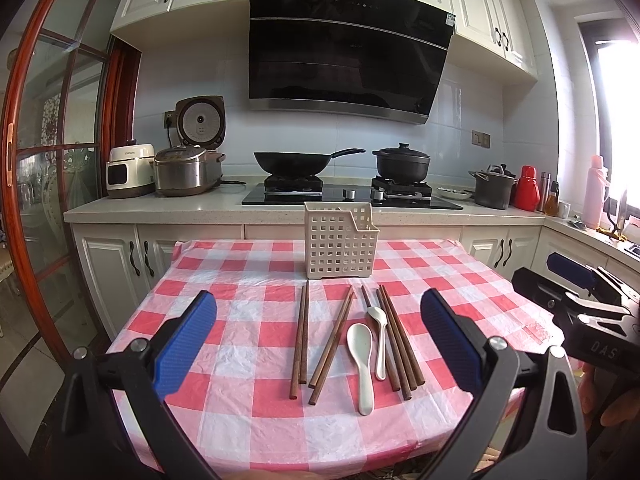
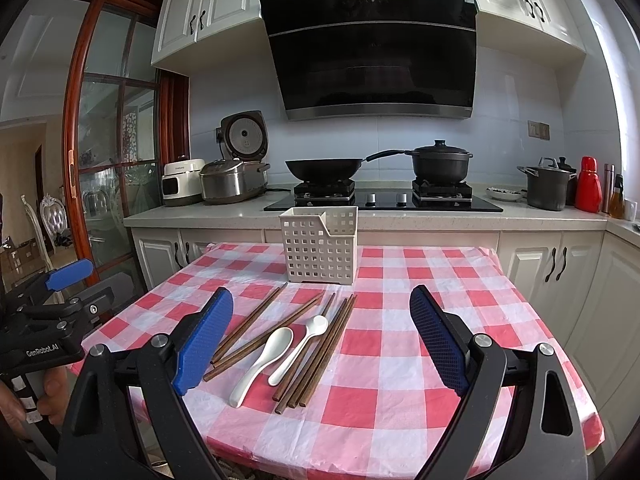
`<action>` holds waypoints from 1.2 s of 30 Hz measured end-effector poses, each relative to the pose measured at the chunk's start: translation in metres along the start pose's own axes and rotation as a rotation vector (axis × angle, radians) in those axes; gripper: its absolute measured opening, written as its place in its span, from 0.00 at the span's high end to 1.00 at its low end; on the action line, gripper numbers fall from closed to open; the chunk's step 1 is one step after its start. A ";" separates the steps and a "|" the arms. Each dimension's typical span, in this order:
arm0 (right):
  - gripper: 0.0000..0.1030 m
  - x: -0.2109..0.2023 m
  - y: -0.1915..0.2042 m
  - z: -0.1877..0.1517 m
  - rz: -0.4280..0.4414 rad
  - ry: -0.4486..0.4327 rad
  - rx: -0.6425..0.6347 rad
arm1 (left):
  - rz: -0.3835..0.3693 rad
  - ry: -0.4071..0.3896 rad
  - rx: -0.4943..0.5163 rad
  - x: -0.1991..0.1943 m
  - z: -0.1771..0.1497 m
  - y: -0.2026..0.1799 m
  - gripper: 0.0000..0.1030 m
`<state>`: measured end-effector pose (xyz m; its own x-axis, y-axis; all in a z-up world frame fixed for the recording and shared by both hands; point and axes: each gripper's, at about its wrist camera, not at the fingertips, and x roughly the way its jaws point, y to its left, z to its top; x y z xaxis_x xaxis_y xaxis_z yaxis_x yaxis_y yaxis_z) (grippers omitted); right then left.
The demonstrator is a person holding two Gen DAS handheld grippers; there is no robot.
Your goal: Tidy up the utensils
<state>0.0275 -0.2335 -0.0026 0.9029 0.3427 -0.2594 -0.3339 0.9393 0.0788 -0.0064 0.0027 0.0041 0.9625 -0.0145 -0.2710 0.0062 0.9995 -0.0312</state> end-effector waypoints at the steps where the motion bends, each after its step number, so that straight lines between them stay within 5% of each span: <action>1: 0.18 -0.001 0.001 0.000 0.001 -0.001 0.000 | -0.001 0.001 0.000 0.000 0.000 0.000 0.04; 36: 0.18 0.003 0.002 -0.004 0.011 0.005 0.010 | -0.006 0.008 -0.002 0.000 -0.001 -0.001 0.04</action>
<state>0.0286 -0.2306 -0.0072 0.8976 0.3534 -0.2635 -0.3415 0.9355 0.0912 -0.0062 0.0020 0.0033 0.9602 -0.0211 -0.2784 0.0119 0.9993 -0.0347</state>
